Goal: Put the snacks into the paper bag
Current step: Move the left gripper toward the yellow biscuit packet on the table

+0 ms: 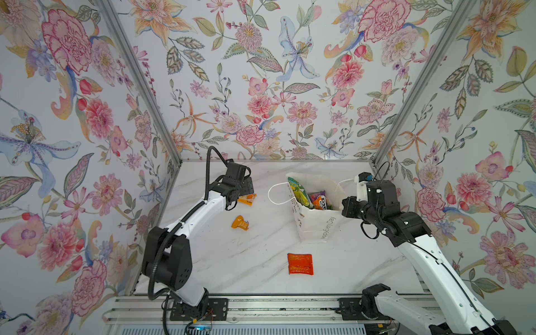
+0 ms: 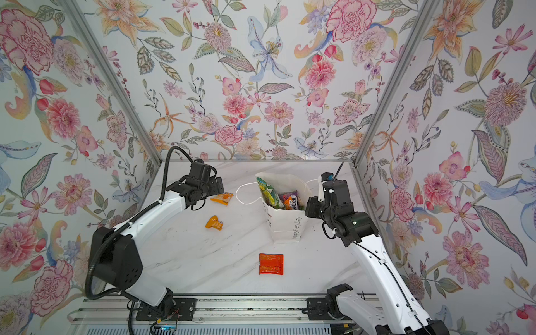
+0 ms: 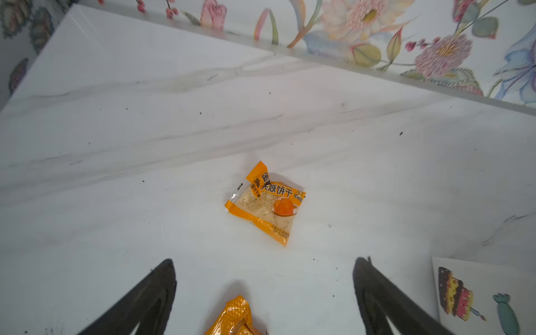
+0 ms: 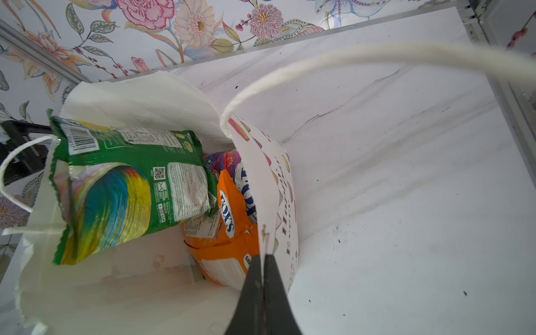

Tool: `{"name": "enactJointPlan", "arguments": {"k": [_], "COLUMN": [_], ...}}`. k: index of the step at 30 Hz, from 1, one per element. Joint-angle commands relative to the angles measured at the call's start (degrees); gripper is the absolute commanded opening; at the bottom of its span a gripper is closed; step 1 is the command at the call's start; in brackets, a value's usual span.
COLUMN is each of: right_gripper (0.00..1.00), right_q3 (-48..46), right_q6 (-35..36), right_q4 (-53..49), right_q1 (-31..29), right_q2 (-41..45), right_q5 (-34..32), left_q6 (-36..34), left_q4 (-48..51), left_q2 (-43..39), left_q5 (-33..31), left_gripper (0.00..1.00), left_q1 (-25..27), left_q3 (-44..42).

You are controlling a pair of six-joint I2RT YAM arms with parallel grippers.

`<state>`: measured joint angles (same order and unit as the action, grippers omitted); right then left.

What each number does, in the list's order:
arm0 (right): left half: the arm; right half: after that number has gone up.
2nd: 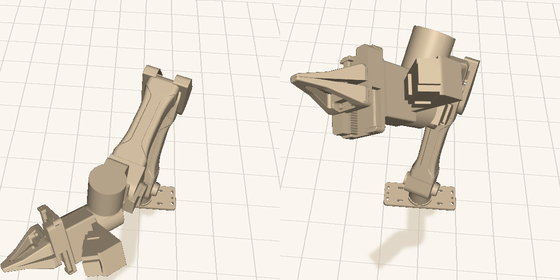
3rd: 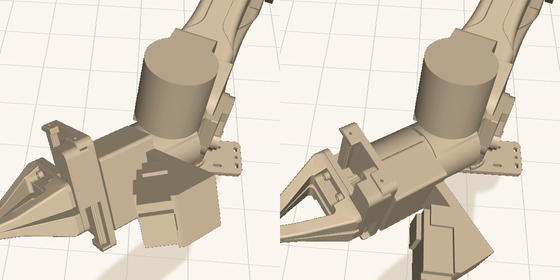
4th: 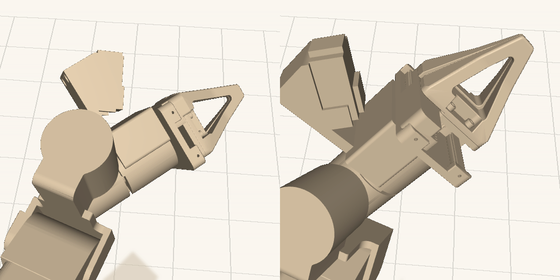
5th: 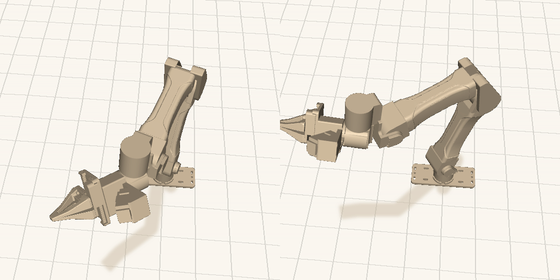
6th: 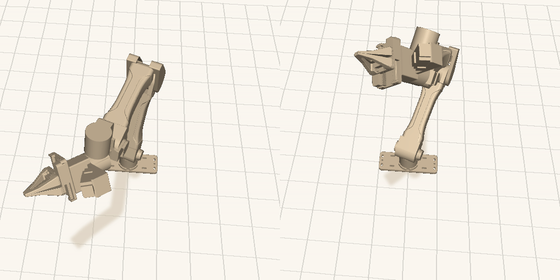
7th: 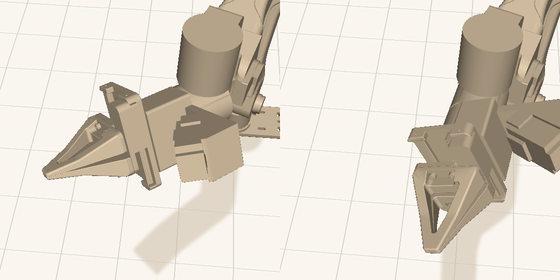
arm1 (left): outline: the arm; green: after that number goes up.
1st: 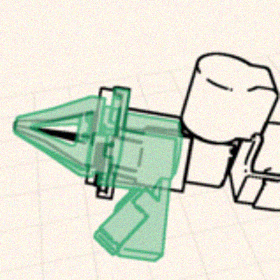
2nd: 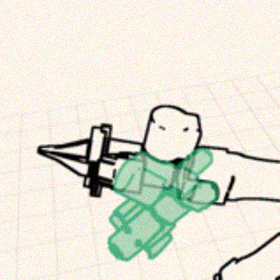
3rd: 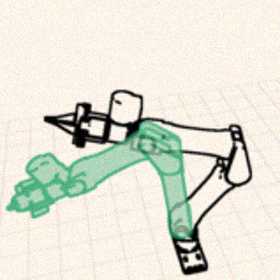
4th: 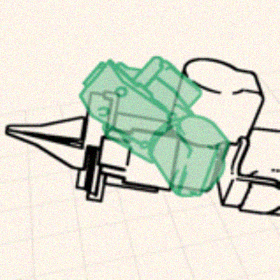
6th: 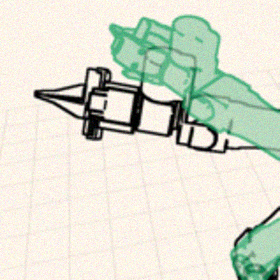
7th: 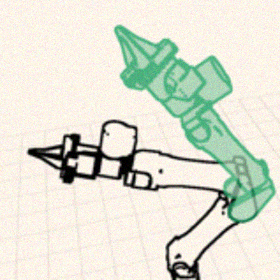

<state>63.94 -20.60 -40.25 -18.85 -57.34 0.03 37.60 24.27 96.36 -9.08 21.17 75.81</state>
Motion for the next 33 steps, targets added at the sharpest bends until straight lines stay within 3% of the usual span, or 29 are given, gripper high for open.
{"name": "enactJointPlan", "arguments": {"k": [1, 6, 13, 19, 21, 28, 33], "right_gripper": [0.0, 0.0, 0.0, 0.0, 0.0, 0.0, 0.0], "right_q3": [1.3, 2.93, 3.65, 3.83, 3.9, 3.73, 3.57], "right_q6": [0.08, -0.64, -0.98, -2.18, -2.59, -3.59, -3.96], "right_q4": [2.05, 0.2, -0.22, -0.26, -0.28, -0.18, -0.05], "right_q1": [0.66, 0.77, 0.71, -0.03, -0.25, -2.2, -3.98], "right_q2": [2.31, 1.19, -0.5, -1.08, -1.27, -2.23, -1.58], "right_q5": [-0.64, -0.44, 0.12, -0.02, -0.03, -2.62, -5.18], "left_q6": [-3.2, -4.7, -7.76, -9.13, -9.9, -12.3, -11.14], "left_q4": [-0.3, -0.91, -5.31, -5.57, -3.77, -2.05, -4.98], "left_q2": [6.76, 14.91, 20.34, 24.08, 25.0, 18.08, 12.69], "left_q5": [2.32, 4.92, 9.47, 13.03, 17.36, 15.03, 16.35], "left_gripper": [0.96, 0.95, 0.93, 0.86, 0.8, 0.72, 0.6], "left_q1": [-2.07, -5.15, -6.37, -6.37, -5.94, 0.42, 2.53], "left_q3": [4.42, 7.87, 8.31, 9.37, 10.39, 5.68, -0.53]}}
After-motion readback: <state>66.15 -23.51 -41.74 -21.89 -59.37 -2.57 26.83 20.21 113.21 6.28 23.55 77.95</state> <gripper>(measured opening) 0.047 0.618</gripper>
